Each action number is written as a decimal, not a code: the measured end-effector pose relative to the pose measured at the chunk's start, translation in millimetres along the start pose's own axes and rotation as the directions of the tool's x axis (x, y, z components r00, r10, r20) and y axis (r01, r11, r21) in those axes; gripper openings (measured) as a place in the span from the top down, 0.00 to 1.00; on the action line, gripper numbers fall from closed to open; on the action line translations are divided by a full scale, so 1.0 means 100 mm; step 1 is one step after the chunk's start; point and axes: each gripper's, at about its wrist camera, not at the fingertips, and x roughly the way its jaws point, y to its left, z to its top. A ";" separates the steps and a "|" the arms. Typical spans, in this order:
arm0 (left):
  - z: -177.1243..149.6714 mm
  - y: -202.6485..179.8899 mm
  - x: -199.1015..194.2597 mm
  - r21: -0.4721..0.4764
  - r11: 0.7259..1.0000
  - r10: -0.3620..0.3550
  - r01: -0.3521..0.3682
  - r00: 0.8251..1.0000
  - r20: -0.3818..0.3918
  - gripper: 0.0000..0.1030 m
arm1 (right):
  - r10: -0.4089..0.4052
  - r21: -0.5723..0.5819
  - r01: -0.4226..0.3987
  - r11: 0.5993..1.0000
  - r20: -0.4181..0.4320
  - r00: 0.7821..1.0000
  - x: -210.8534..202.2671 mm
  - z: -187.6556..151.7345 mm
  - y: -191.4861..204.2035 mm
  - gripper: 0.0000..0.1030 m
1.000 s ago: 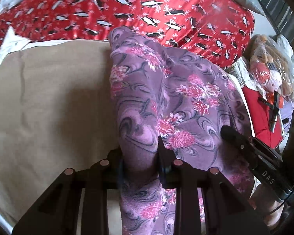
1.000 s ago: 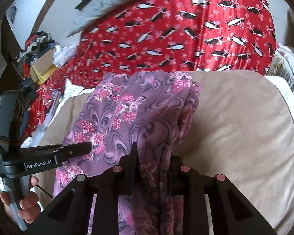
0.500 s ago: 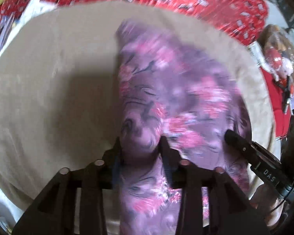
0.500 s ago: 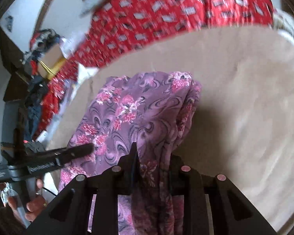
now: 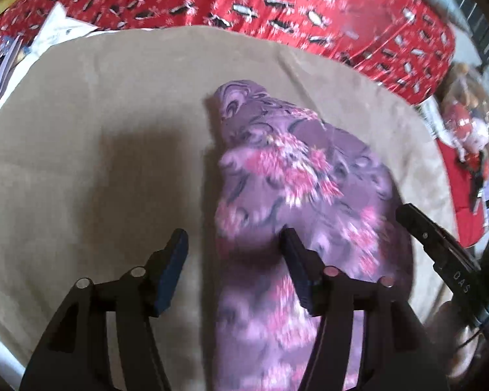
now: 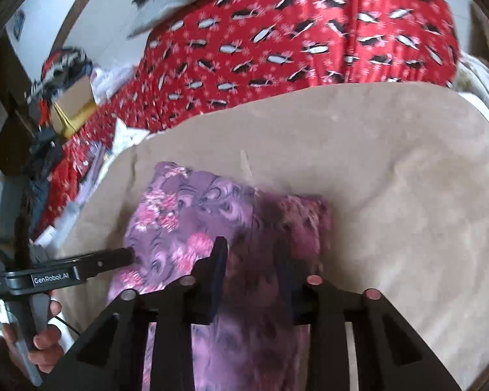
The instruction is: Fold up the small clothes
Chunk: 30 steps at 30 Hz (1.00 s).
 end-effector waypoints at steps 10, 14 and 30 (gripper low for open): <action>0.00 0.22 -0.12 -0.021 0.999 -0.046 0.046 0.999 -0.002 0.16 | -0.068 0.088 0.074 0.993 -0.074 0.995 -0.01 0.13 -0.46 0.80; -0.42 0.19 -0.34 0.080 0.997 -0.013 0.011 0.999 0.032 0.16 | 0.065 0.019 -0.063 0.998 -0.128 0.990 -0.33 -0.16 -0.33 0.79; -1.36 0.08 -0.70 0.230 0.943 0.211 -0.240 0.967 0.142 0.16 | -0.376 -0.454 0.273 0.848 -0.154 0.914 -1.01 -1.04 0.27 0.24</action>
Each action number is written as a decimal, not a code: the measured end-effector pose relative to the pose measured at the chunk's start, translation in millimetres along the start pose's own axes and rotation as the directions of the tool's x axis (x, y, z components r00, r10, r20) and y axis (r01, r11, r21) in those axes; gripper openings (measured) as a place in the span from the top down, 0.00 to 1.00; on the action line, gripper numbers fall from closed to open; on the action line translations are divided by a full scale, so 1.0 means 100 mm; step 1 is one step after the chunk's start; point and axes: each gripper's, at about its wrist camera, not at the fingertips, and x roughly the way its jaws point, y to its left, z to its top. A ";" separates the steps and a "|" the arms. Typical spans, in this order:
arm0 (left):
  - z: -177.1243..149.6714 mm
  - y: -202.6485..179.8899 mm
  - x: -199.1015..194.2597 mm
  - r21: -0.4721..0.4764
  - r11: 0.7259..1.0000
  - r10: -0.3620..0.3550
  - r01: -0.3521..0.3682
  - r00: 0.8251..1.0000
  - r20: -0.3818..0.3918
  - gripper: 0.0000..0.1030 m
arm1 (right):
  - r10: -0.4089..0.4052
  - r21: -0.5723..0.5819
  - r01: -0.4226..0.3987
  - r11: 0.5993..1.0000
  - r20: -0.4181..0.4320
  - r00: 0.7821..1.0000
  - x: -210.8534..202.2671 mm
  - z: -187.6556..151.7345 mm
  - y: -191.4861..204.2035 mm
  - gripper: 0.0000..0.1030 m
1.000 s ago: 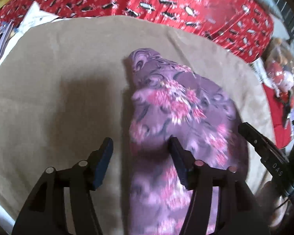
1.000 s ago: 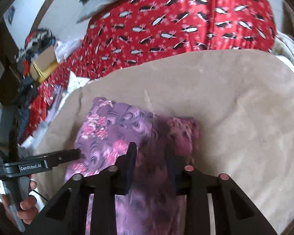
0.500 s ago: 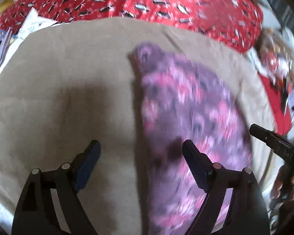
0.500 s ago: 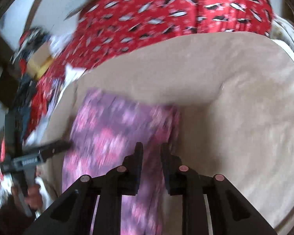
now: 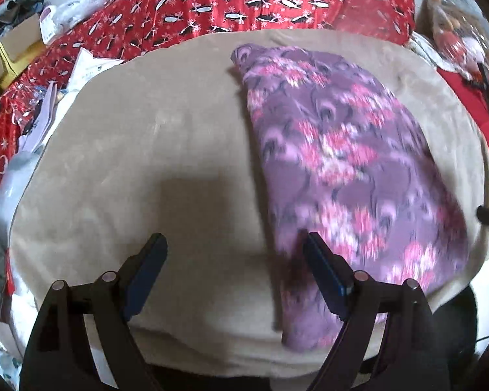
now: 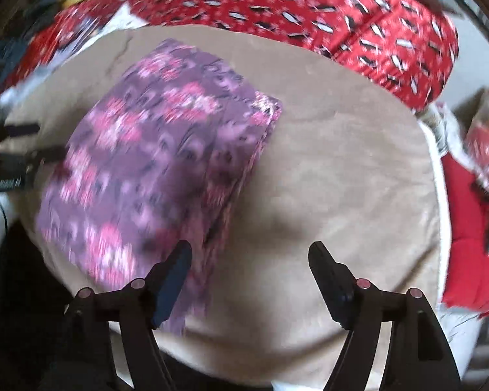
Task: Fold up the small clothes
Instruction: 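Release the shirt and lift both grippers away from the folded stack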
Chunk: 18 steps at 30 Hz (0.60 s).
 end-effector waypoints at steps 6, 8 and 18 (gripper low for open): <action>-0.23 -0.09 -0.18 0.084 0.994 0.065 -0.069 0.996 0.057 0.16 | -0.121 -0.175 0.134 0.975 0.083 0.989 -0.37 -0.18 0.09 0.16; -0.22 -0.10 -0.21 0.077 0.995 0.063 -0.068 0.996 0.068 0.16 | -0.158 -0.224 0.179 0.958 0.109 0.981 -0.42 -0.20 0.11 0.13; -0.32 -0.22 -0.27 0.072 0.994 0.083 -0.087 0.995 0.059 0.16 | -0.191 -0.094 0.207 0.974 0.154 0.970 -0.28 -0.32 0.19 0.13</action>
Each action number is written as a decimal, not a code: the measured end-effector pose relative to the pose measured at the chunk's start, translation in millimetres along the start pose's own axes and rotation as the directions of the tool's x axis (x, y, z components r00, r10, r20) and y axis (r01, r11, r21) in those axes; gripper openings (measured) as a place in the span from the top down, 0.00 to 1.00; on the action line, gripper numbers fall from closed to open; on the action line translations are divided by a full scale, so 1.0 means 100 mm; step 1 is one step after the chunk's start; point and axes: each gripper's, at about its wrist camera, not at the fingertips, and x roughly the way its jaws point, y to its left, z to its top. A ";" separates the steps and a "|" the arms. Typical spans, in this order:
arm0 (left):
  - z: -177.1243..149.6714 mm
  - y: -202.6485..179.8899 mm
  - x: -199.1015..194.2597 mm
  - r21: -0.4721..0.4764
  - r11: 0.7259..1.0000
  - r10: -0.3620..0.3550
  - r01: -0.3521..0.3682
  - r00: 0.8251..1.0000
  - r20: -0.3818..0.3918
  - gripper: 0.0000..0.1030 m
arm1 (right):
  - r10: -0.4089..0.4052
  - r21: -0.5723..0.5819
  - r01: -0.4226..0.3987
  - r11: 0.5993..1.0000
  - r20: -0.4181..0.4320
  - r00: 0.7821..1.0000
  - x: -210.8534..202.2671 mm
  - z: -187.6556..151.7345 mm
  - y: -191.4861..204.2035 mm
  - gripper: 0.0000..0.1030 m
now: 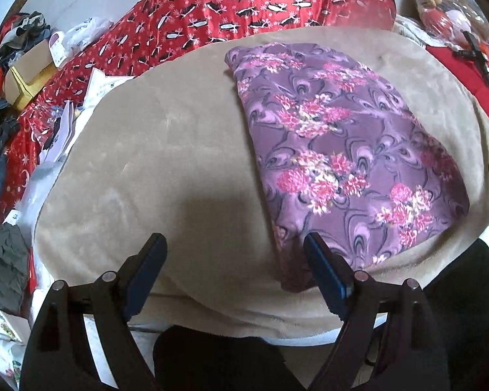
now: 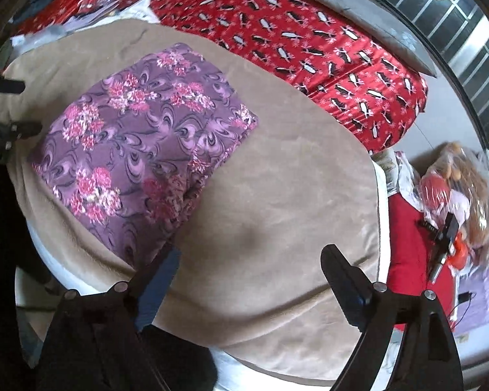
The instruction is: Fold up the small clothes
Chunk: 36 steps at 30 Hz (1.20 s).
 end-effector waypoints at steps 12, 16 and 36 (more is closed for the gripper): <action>-0.08 -0.16 -0.13 -0.002 0.999 -0.035 0.035 0.999 0.017 0.16 | 0.111 0.146 -0.117 0.982 0.044 0.993 -0.08 -0.08 0.09 0.13; -0.10 -0.21 -0.17 -0.002 0.999 -0.054 0.054 0.998 0.029 0.16 | 0.142 0.209 -0.150 0.966 0.054 0.988 -0.10 -0.16 0.03 0.13; -0.15 -0.25 -0.37 -0.033 0.990 -0.138 0.140 0.989 0.054 0.16 | 0.147 0.311 -0.163 0.936 0.075 0.986 -0.24 -0.26 0.00 0.10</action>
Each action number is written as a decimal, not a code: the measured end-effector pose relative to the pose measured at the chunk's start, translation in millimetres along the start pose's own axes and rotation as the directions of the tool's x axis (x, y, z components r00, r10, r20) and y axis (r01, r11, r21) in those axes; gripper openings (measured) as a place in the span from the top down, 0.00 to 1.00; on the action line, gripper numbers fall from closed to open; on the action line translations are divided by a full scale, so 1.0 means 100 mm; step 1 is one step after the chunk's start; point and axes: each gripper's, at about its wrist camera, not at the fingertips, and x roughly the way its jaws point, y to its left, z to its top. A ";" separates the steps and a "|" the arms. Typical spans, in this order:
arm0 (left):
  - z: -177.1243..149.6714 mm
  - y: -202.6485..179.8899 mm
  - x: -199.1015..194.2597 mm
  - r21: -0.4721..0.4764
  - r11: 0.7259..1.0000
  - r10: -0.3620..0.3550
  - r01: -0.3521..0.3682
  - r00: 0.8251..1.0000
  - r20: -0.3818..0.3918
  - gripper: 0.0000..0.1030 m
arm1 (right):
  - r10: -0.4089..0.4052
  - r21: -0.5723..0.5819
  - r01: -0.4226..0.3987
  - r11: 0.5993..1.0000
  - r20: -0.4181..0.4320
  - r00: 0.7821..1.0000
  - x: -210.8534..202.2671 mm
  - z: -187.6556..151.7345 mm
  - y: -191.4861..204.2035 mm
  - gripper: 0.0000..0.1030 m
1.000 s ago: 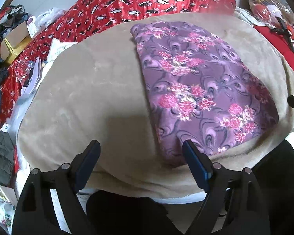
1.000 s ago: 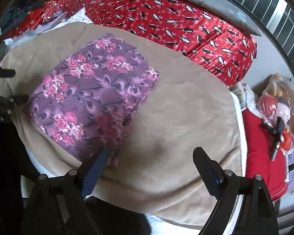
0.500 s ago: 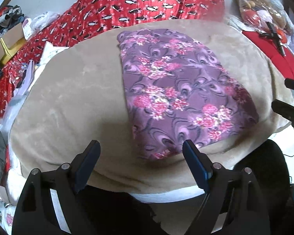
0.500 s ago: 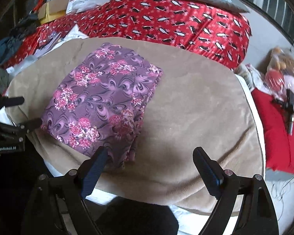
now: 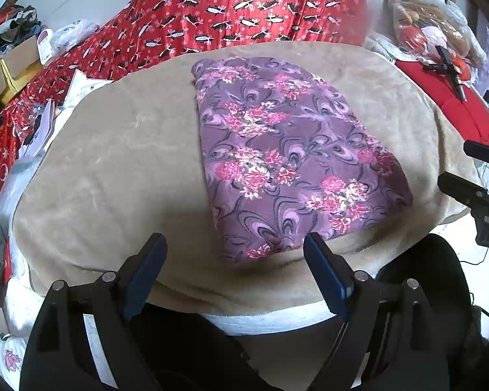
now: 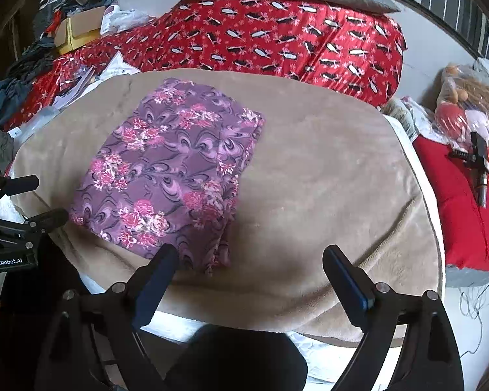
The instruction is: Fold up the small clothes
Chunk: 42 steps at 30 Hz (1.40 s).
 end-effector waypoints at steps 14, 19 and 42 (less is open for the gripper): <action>-0.05 0.02 -0.09 -0.019 0.999 -0.032 0.032 0.999 0.018 0.16 | -0.027 0.000 0.027 1.000 0.028 0.999 -0.09 0.00 0.06 0.06; -0.09 0.04 -0.13 -0.022 0.999 -0.026 0.027 0.999 0.028 0.16 | -0.041 0.009 0.041 0.999 0.049 0.998 -0.17 -0.04 0.10 0.06; -0.11 0.06 -0.27 -0.033 0.999 -0.019 0.022 0.997 0.075 0.16 | -0.063 0.044 0.060 0.997 0.093 0.994 -0.34 -0.05 0.12 0.03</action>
